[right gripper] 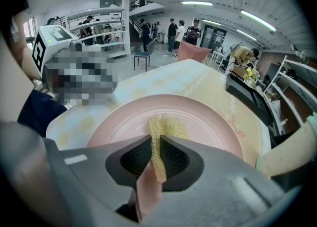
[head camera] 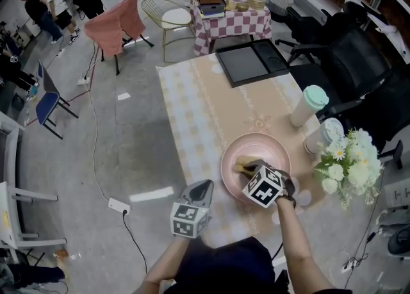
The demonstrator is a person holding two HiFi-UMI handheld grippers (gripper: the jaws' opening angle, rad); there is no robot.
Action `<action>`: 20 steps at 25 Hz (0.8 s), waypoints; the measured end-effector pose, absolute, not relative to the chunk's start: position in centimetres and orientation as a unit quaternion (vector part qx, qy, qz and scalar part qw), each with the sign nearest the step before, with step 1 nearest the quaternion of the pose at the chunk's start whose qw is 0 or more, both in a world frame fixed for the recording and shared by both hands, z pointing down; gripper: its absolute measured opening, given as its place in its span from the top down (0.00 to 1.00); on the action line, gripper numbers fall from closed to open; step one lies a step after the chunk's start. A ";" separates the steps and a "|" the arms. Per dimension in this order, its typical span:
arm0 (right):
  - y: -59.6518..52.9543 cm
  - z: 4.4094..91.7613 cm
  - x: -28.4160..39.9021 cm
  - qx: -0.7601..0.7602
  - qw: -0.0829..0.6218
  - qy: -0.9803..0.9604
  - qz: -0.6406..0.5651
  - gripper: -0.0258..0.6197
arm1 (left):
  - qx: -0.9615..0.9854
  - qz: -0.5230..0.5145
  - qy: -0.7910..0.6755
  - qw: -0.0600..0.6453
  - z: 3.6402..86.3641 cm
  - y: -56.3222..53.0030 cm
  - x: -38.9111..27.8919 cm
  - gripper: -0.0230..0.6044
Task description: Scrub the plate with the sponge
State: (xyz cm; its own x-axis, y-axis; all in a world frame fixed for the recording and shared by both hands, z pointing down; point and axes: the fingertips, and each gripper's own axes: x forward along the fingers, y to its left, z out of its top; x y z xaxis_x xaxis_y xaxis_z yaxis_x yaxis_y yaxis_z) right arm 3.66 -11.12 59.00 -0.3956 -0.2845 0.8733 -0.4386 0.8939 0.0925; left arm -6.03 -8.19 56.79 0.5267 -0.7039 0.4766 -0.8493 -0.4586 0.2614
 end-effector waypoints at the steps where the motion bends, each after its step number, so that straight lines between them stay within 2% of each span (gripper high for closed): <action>1: -11.1 59.0 3.6 0.217 0.505 -0.832 0.077 0.88 | 0.840 0.153 -0.462 0.239 56.8 -8.2 -6.1 0.94; 20: -8.7 58.9 3.1 0.197 0.501 -0.837 0.097 0.88 | 0.845 0.152 -0.455 0.238 56.7 -7.9 -5.6 0.94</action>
